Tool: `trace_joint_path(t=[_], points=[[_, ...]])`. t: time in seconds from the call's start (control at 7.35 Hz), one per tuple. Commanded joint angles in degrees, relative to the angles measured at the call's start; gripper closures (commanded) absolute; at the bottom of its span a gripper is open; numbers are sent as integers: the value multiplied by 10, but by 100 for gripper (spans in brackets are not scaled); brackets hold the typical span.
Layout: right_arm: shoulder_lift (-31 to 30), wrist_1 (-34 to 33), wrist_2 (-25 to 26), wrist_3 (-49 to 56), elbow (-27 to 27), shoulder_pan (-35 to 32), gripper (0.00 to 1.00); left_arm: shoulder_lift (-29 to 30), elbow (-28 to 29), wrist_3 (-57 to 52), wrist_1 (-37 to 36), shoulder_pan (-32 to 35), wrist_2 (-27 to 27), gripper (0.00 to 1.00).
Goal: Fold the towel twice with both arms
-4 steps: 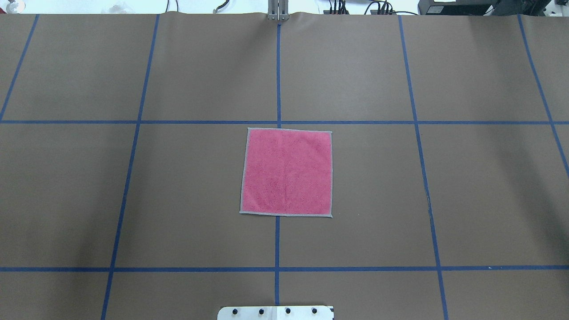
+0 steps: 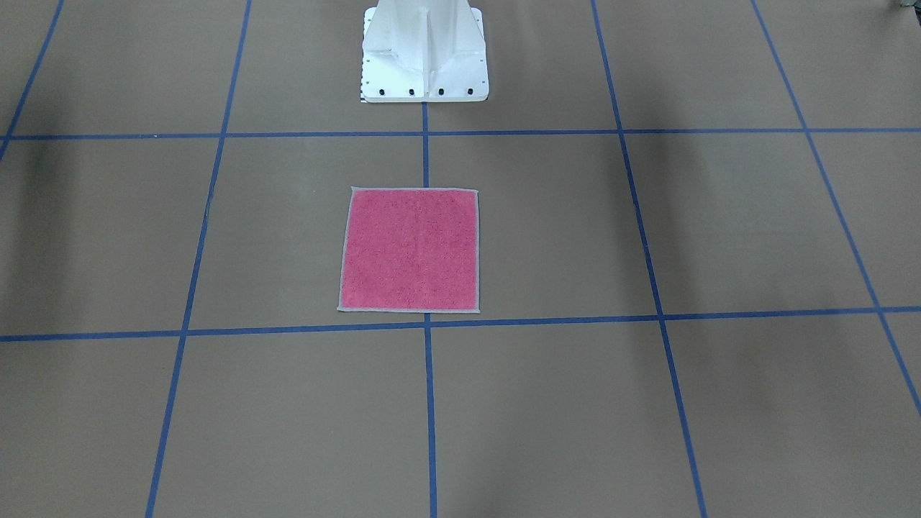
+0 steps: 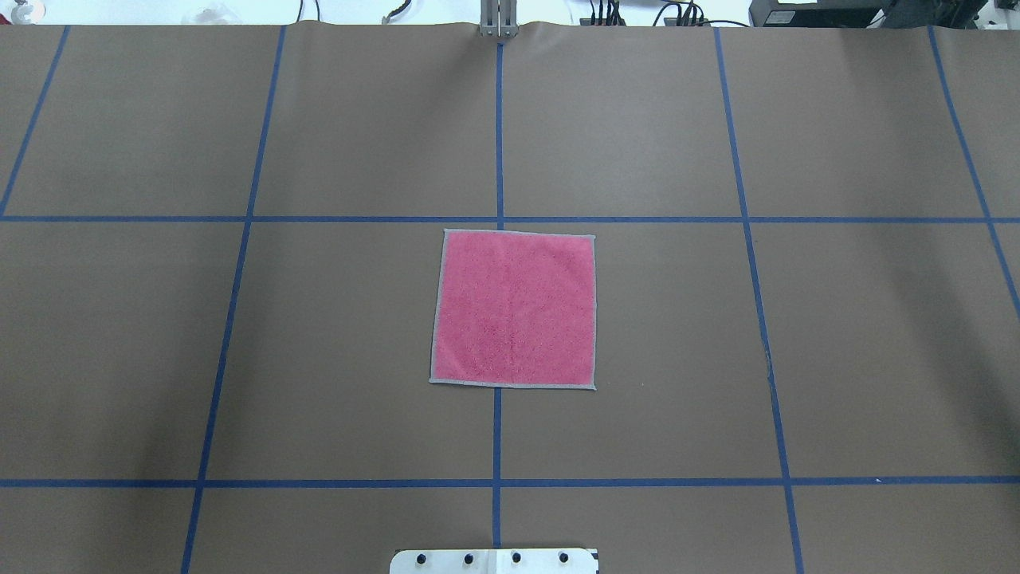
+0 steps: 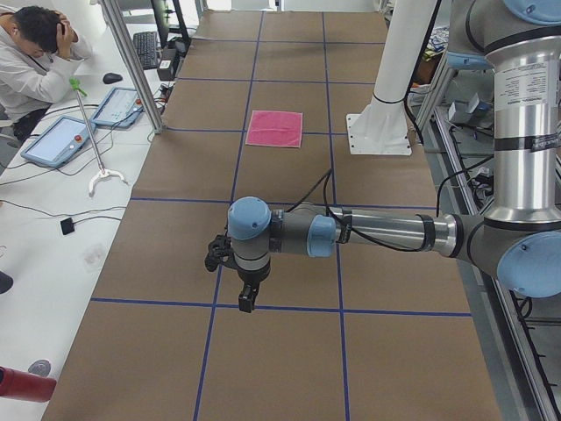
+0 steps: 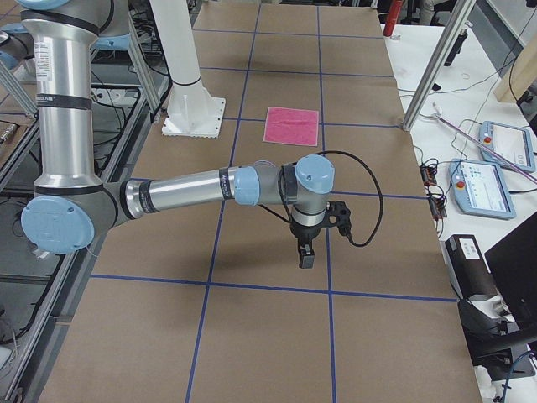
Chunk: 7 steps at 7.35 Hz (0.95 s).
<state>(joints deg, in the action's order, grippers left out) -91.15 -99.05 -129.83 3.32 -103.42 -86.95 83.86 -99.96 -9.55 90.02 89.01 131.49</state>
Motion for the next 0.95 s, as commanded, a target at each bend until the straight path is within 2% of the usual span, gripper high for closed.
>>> trace_joint_path(t=[0.0, 0.27, 0.54, 0.82], points=[[4, 0, -3, 3, -19, 2, 0, 4, -1, 2, 2, -1, -1, 0], [10, 27, -3, -3, -28, 8, 0, 23, -6, 2, 20, -1, -1, 0], [6, 104, -4, -4, -14, 8, 0, 46, 5, 4, 108, -1, 0, 0], [5, 122, -5, -4, -16, 8, 0, 62, 4, 3, 129, -1, 3, 0]])
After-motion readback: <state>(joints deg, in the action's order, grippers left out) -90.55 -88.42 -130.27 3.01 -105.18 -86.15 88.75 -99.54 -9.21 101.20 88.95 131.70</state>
